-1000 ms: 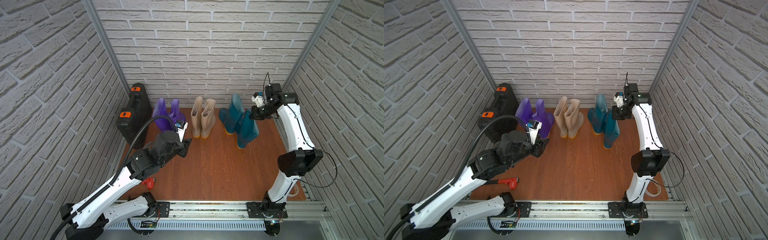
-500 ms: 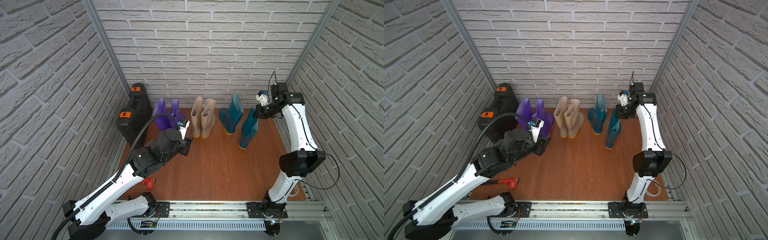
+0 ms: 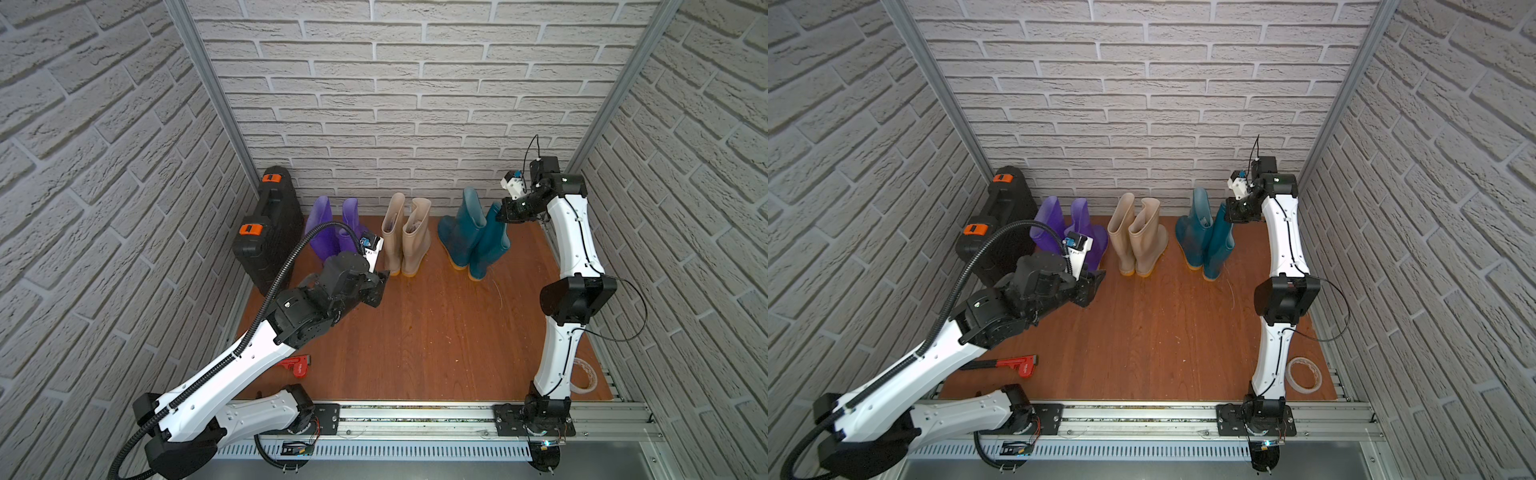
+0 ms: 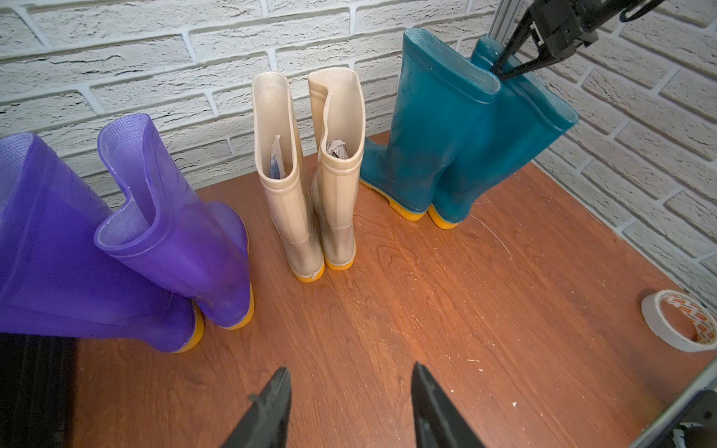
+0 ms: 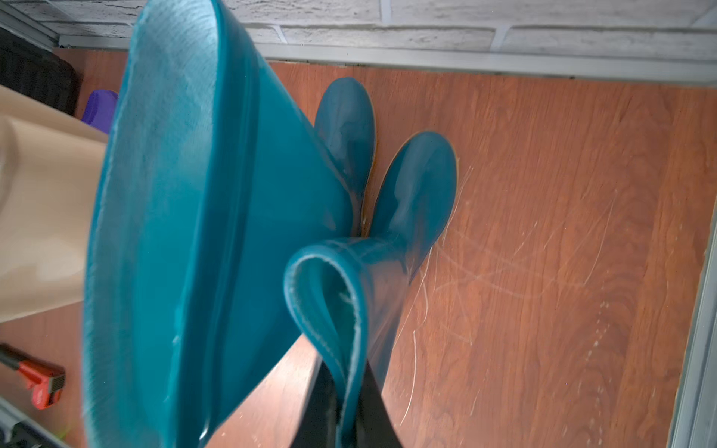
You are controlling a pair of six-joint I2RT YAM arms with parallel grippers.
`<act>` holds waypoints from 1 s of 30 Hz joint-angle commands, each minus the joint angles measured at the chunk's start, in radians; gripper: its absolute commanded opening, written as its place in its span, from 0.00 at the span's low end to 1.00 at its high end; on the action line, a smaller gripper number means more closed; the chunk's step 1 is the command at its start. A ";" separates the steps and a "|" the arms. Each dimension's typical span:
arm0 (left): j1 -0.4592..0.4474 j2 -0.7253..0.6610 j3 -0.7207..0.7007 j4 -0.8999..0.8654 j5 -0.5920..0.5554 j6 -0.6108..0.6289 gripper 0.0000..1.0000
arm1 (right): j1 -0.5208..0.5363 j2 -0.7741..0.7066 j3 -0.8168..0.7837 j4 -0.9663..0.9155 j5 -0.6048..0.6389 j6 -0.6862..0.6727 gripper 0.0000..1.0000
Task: Match and arrange rain boots in pairs
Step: Pair a pair of rain boots at the center of the board.
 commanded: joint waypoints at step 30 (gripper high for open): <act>0.017 0.010 0.009 0.048 0.017 0.008 0.55 | 0.121 -0.190 -0.010 0.059 0.089 0.075 0.66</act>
